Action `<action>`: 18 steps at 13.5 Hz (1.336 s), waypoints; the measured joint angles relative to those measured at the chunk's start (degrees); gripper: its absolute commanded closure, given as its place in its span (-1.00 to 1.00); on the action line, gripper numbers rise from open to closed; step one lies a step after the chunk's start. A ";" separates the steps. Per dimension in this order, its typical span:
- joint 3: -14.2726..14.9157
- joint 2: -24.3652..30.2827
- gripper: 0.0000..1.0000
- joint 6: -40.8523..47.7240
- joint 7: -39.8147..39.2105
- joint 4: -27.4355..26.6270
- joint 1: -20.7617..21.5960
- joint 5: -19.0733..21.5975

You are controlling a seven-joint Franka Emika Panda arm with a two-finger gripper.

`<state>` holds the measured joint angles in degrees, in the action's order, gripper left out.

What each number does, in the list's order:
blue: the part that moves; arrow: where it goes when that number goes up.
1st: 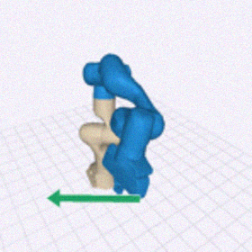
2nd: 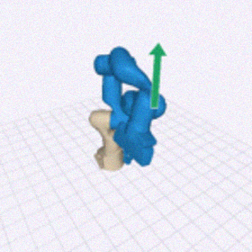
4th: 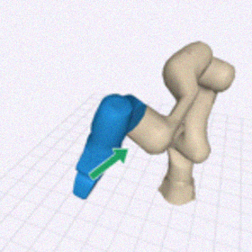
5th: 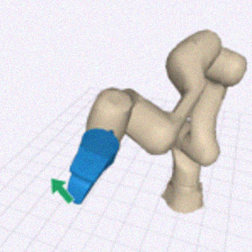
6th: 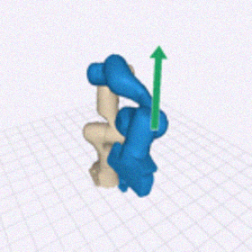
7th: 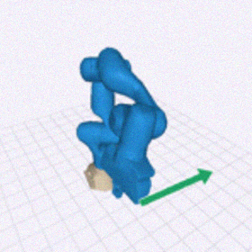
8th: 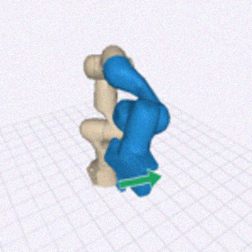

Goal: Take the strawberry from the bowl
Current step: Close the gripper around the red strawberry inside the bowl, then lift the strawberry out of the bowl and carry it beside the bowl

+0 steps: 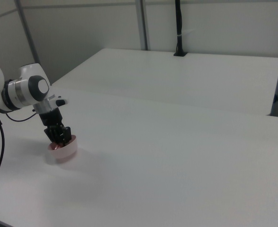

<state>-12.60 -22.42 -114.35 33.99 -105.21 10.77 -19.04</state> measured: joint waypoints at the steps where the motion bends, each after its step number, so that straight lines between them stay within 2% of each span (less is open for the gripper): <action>1: 0.00 0.00 0.46 0.00 0.01 0.05 0.00 0.00; 5: 0.00 0.22 0.44 -0.02 0.08 0.46 -0.12 0.00; 12: 0.01 5.35 0.39 -0.02 0.09 1.74 -1.28 0.00; 14: 0.02 6.59 0.39 -0.01 -0.81 1.79 -2.99 0.00; 18: 0.15 7.88 0.38 0.21 -9.15 1.78 -10.28 0.00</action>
<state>-12.45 -14.53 -114.14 24.84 -103.43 0.49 -19.04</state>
